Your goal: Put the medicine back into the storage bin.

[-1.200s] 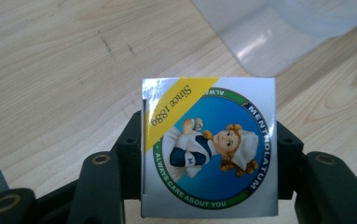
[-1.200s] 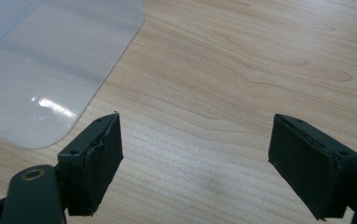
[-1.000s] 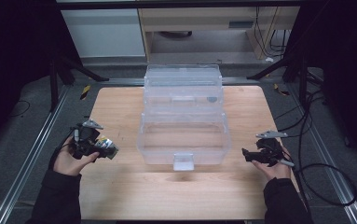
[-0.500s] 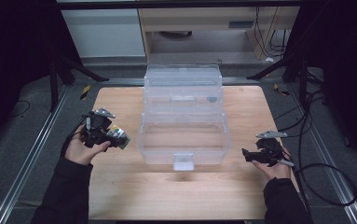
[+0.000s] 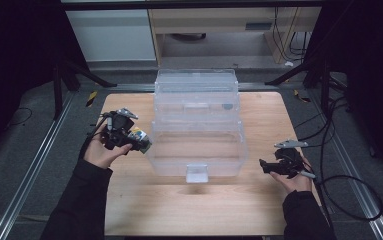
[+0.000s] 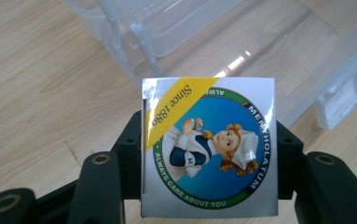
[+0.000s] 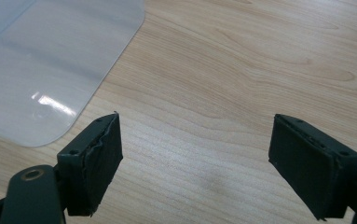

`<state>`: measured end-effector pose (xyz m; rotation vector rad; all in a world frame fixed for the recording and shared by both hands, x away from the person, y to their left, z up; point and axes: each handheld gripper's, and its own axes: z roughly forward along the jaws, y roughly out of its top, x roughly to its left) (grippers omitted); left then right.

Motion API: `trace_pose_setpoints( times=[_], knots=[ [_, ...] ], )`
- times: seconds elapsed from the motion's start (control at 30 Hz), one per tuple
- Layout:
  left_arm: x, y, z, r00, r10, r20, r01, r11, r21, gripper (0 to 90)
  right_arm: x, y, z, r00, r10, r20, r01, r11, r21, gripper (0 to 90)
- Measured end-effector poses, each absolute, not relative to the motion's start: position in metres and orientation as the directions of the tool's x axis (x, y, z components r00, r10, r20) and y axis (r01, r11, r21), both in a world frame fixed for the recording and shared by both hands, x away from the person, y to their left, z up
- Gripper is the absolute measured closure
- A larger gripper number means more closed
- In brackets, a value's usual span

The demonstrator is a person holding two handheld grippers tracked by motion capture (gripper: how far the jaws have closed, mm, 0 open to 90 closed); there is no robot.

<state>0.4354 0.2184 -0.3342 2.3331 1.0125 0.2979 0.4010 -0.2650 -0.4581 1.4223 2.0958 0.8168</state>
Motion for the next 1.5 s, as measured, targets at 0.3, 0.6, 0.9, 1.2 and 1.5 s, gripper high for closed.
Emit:
trace_pose_setpoints(
  times=[0.3,0.6,0.9,1.2,1.5],
  knots=[
    [0.443,0.197,-0.343,0.715,0.699,-0.026,0.584,-0.576,0.572,44.6,0.401,-0.264,-0.459,-0.353,0.934,-0.052,0.653,0.286,0.701,17.2],
    [0.448,0.182,-0.356,0.728,0.685,-0.017,0.579,-0.601,0.552,44.5,0.402,-0.264,-0.459,-0.358,0.932,-0.057,0.652,0.294,0.699,17.2],
    [0.451,0.175,-0.372,0.733,0.68,-0.028,0.589,-0.612,0.528,44.5,0.402,-0.264,-0.459,-0.361,0.931,-0.055,0.654,0.295,0.697,17.2],
    [0.452,0.173,-0.383,0.737,0.675,-0.029,0.595,-0.628,0.501,44.4,0.402,-0.263,-0.461,-0.366,0.928,-0.063,0.654,0.305,0.693,17.1],
    [0.452,0.173,-0.395,0.738,0.674,-0.036,0.604,-0.636,0.481,44.1,0.402,-0.262,-0.461,-0.369,0.928,-0.061,0.655,0.305,0.691,17.0]
  ],
)
